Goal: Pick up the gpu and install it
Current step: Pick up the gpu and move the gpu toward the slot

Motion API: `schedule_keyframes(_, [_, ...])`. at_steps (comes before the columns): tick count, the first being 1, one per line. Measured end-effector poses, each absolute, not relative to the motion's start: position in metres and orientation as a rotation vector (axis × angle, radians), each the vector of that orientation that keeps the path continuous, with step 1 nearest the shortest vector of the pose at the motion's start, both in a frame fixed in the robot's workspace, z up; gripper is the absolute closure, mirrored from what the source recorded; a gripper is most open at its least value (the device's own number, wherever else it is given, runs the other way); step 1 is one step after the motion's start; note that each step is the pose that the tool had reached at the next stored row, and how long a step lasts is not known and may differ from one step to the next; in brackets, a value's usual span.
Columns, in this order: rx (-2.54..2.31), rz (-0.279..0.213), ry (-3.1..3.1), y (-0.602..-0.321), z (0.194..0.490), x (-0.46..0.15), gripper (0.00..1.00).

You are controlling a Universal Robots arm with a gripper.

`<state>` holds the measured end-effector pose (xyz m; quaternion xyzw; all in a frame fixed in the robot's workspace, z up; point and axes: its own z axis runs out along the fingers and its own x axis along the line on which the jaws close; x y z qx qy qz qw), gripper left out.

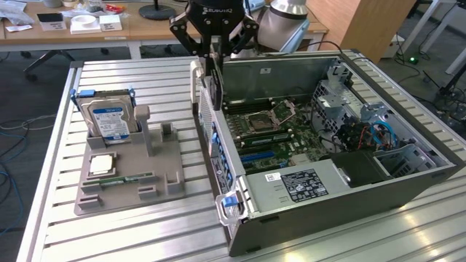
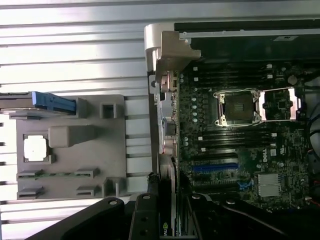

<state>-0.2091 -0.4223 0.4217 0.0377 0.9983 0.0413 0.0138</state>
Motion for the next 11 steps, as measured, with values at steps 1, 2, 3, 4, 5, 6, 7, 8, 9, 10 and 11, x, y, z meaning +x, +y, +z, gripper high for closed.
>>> schedule_keyframes(1, [0.117, 0.130, 3.109, -0.422, 0.422, -0.206, 0.74])
schedule_keyframes(2, [0.117, 0.132, 3.109, -0.422, 0.422, -0.203, 0.74])
schedule_keyframes(3, [0.117, 0.133, 3.109, -0.422, 0.422, -0.200, 0.74])
schedule_keyframes(4, [0.118, 0.134, 3.109, -0.422, 0.422, -0.197, 0.74])
schedule_keyframes(5, [0.117, 0.135, 3.109, -0.422, 0.422, -0.194, 0.74])
schedule_keyframes(6, [0.117, 0.137, 3.109, -0.422, 0.422, -0.190, 0.74])
schedule_keyframes(7, [0.117, 0.138, 3.109, -0.422, 0.422, -0.187, 0.74])
schedule_keyframes(8, [0.118, 0.140, 3.109, -0.422, 0.422, -0.184, 0.74])
schedule_keyframes(9, [0.117, 0.141, 3.109, -0.422, 0.422, -0.181, 0.74])
schedule_keyframes(10, [0.118, 0.143, 3.109, -0.422, 0.422, -0.178, 0.74])
schedule_keyframes(11, [0.118, 0.144, 3.109, -0.422, 0.422, -0.175, 0.74])
